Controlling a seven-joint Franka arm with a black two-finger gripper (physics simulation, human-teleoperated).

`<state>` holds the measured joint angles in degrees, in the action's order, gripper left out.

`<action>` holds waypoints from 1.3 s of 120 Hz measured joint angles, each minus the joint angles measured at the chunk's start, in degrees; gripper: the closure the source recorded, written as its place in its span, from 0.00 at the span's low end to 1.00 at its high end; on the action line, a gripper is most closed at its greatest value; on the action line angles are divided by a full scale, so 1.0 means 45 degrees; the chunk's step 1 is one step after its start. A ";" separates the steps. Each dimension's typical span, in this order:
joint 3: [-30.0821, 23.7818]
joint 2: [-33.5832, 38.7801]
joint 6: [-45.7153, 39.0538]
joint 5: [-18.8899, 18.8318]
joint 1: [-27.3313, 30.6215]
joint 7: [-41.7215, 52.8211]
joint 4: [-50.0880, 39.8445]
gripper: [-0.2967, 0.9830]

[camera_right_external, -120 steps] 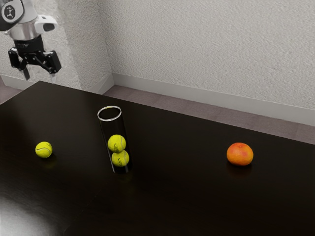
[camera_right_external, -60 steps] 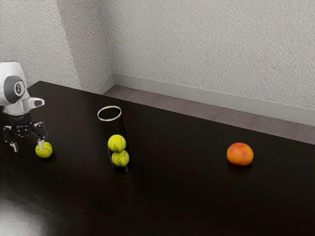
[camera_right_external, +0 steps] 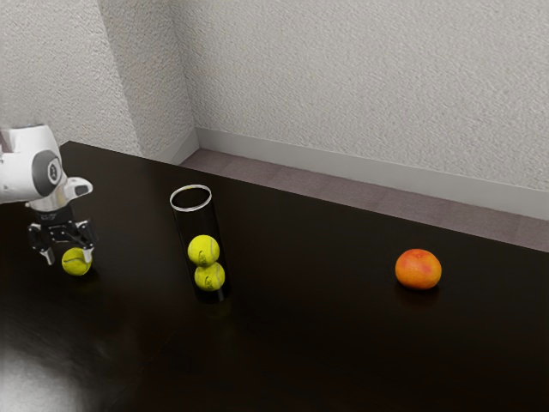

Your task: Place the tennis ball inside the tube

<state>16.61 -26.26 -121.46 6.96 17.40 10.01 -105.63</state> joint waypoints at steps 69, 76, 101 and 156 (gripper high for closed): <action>-0.0137 -0.0194 -0.1721 0.0809 -0.0005 0.1518 -0.0491 0.23; -0.0137 -0.0196 -0.1754 0.0895 -0.0001 0.1604 -0.0542 0.23; -0.0137 -0.0233 -0.1791 0.1071 0.0018 0.1851 -0.0554 0.27; -0.0118 0.0210 -0.1625 0.1003 -0.0010 0.2082 -0.0554 0.50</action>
<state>16.08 -25.31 -128.77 11.47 17.35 19.38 -108.13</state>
